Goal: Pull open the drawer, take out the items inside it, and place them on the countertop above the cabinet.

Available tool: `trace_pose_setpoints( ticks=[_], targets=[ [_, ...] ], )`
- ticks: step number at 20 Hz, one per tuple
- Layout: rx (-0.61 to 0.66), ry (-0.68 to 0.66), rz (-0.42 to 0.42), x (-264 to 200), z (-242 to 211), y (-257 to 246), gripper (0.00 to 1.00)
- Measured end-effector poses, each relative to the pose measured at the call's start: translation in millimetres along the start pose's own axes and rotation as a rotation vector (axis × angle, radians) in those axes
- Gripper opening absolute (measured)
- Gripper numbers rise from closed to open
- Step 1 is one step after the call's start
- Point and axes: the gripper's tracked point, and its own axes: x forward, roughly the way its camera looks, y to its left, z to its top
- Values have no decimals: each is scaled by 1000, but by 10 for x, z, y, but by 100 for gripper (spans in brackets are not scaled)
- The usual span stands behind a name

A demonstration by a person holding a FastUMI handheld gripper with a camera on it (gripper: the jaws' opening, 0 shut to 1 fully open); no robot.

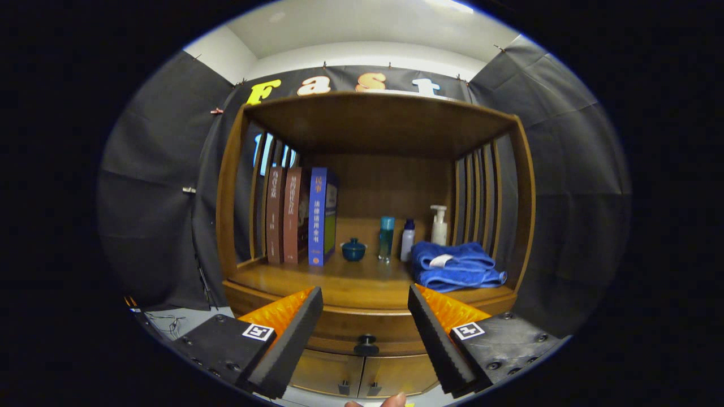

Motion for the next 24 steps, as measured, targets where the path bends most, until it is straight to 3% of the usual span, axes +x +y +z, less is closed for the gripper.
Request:
trace_pose_setpoints(
  ticks=[9,12,13,20,24],
  targets=[
    [43,207,-37,479,-1154,-96,98],
    [86,271,-49,631,-1371,-101,72],
    [100,290,-44,641,-1437,-83,58],
    [59,269,-46,642,-1433,-104,29],
    [78,286,-50,435,-1422,-109,29]
  ],
)
